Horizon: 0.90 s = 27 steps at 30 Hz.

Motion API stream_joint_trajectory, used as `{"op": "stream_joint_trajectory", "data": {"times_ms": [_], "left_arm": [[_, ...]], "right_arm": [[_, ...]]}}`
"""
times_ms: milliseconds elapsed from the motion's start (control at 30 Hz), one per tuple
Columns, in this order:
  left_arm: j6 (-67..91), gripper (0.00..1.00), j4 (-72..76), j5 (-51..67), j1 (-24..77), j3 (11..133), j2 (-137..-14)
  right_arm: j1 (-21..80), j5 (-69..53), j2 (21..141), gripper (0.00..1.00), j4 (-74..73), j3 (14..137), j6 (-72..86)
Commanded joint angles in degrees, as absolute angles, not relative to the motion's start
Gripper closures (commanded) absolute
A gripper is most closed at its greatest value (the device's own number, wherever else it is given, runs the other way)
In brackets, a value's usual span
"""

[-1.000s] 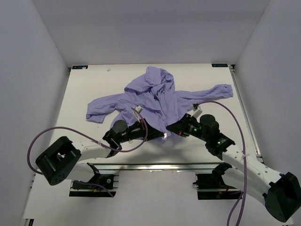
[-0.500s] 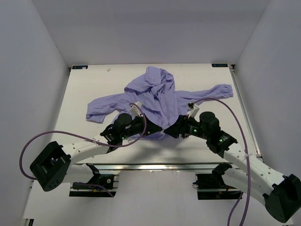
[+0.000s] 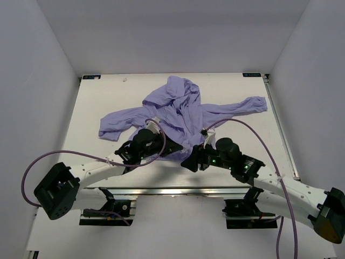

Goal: Zip up the jacket

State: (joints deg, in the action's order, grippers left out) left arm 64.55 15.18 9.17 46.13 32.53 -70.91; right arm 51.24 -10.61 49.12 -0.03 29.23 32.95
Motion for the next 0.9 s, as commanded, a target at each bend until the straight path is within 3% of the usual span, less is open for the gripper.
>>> {"op": "stream_joint_trajectory", "data": {"times_ms": [0,167,333,600,867], "left_arm": [[66.27,1.0,13.1,6.51,46.23,34.72,-68.91],[67.59,1.0,12.83,5.54,46.32,34.54,-68.64],[67.33,1.0,12.66,5.27,46.23,34.45,-67.85],[66.53,1.0,12.66,5.97,46.32,34.36,-67.59],[66.53,1.0,12.31,6.07,46.32,34.45,-66.97]], "right_arm": [[55.71,2.26,51.32,0.38,5.09,29.88,36.11],[63.7,18.85,53.96,0.42,11.06,27.34,44.02],[66.45,28.38,56.78,0.42,3.88,30.93,45.26],[66.45,29.44,51.15,0.43,2.1,26.54,42.37],[66.45,29.0,58.18,0.5,6.85,28.3,43.85]]}}
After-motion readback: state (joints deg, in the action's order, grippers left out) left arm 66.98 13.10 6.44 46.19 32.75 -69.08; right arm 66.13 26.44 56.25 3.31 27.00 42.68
